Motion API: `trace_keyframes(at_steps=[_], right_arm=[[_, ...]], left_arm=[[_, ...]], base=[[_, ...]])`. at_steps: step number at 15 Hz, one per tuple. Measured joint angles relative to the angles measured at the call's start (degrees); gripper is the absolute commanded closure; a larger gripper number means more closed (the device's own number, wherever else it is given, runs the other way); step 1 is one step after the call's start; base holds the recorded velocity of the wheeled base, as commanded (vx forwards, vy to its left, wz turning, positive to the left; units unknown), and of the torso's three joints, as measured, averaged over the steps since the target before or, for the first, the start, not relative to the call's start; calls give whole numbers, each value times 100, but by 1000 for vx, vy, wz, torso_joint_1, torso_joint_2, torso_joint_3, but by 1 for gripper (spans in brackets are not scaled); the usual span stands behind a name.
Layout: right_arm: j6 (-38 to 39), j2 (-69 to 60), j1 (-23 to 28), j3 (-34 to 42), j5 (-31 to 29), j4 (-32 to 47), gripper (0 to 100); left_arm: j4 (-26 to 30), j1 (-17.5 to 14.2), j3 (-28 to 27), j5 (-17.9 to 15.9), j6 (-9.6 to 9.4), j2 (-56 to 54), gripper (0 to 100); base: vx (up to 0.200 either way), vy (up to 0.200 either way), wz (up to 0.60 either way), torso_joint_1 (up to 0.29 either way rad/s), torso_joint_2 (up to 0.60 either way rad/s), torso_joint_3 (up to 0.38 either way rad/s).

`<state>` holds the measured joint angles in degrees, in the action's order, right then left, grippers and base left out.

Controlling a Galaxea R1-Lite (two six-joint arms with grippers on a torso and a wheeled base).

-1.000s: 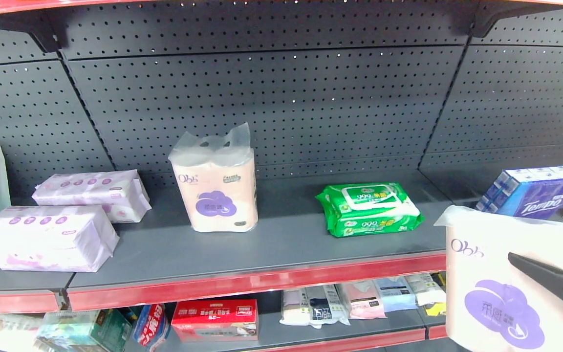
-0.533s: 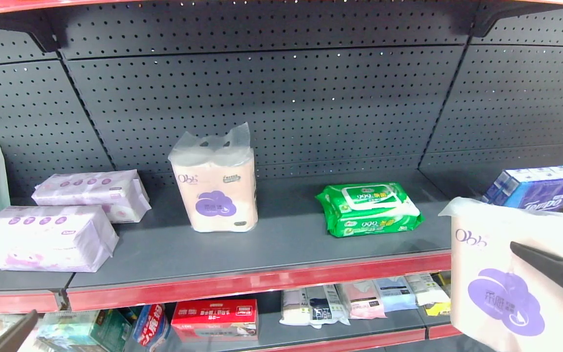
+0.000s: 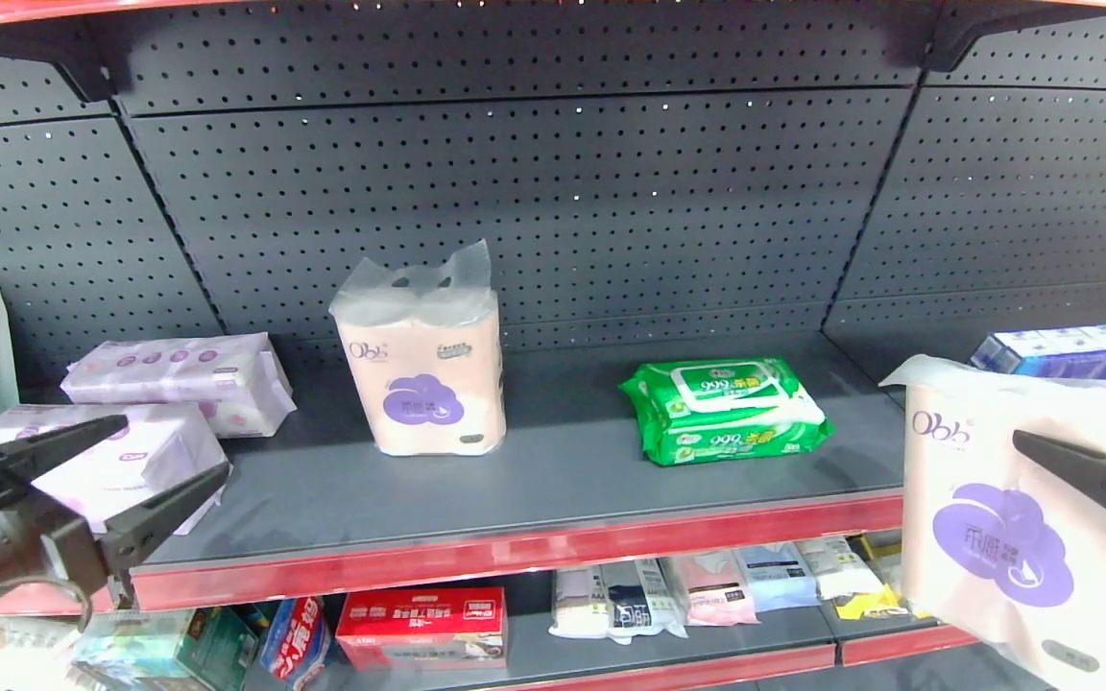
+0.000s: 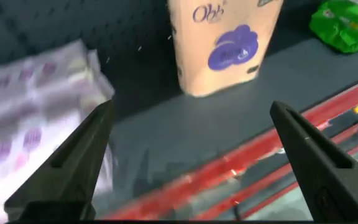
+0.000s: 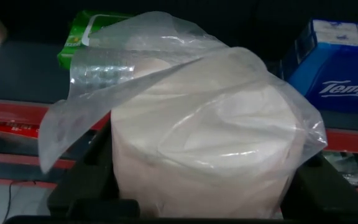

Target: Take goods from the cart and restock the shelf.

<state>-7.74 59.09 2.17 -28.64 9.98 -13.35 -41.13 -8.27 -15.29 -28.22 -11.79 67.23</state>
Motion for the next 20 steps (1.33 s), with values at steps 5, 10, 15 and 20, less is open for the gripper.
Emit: trace_keyframes(at_steps=[5, 10, 15, 20], right_arm=[[-35, 1, 50, 44, -6, 20, 100], [-216, -38, 257, 89, 0, 41, 100], [-290, -68, 273, 122, -6, 52, 100], [-419, -74, 276, 215, -6, 52, 100]], left_arm=[[-239, -474, -1015, -1451, -380, 1487, 0], [101, -507, -1919, -2421, -384, 2302, 0], [87, -521, -2271, -3137, -391, 2875, 0], [35, -524, -2859, -3199, -622, 3511, 0]], base=[[0, 0, 0, 0, 0, 0], [0, 0, 0, 0, 0, 0], [0, 0, 0, 0, 0, 0], [0, 0, 0, 0, 0, 0]])
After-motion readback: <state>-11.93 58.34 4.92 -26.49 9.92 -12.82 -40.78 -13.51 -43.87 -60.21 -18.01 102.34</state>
